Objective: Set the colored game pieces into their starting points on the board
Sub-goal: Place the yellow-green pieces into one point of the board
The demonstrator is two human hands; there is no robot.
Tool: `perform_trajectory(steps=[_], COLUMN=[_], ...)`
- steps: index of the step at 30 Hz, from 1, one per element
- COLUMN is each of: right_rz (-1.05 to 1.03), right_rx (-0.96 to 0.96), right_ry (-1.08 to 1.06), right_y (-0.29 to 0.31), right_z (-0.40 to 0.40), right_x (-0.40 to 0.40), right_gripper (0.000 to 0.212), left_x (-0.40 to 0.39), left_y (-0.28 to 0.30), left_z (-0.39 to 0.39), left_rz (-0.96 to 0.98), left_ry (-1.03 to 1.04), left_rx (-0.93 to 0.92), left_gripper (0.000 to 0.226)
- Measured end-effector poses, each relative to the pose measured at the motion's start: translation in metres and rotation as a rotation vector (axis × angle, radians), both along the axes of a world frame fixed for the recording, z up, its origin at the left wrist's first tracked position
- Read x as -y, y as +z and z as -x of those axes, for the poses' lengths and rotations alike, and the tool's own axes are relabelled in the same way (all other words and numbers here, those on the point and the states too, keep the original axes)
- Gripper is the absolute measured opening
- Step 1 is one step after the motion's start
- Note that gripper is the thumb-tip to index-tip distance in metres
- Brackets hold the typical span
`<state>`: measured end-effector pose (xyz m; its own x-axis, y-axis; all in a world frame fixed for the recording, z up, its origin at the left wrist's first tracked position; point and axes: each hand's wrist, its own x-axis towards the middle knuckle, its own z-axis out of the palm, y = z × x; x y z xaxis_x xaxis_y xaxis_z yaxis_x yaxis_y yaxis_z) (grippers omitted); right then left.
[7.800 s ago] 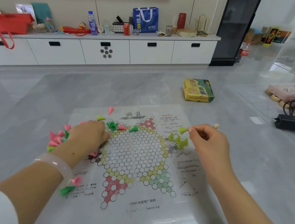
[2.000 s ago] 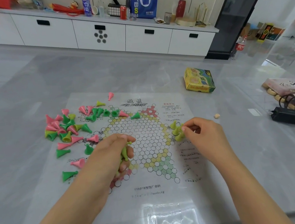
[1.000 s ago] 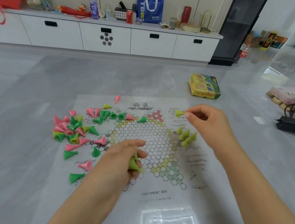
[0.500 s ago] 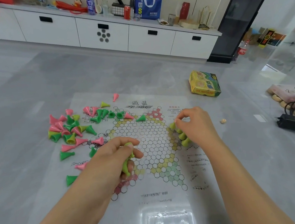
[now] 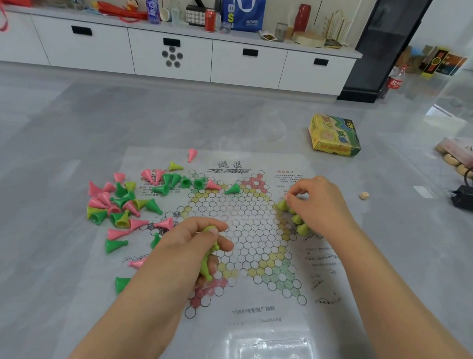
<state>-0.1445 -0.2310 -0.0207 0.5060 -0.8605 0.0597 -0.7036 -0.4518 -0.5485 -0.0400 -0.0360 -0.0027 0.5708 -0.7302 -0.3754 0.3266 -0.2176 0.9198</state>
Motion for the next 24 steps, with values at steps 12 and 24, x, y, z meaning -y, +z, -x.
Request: perform_trajectory(steps=[12,24], right_rz=[0.15,-0.267], right_rx=[0.108,0.421], right_ry=[0.025,0.481], right_y=[0.02,0.044], right_z=[0.001,0.0], right_x=[-0.012,-0.094], right_gripper=[0.015,0.013], left_x=[0.0,0.0], left_y=[0.006,0.013], left_z=[0.003,0.009], left_rz=[0.014,0.05], left_ry=[0.001,-0.012], left_rx=[-0.039,-0.096], left_gripper=[0.014,0.034])
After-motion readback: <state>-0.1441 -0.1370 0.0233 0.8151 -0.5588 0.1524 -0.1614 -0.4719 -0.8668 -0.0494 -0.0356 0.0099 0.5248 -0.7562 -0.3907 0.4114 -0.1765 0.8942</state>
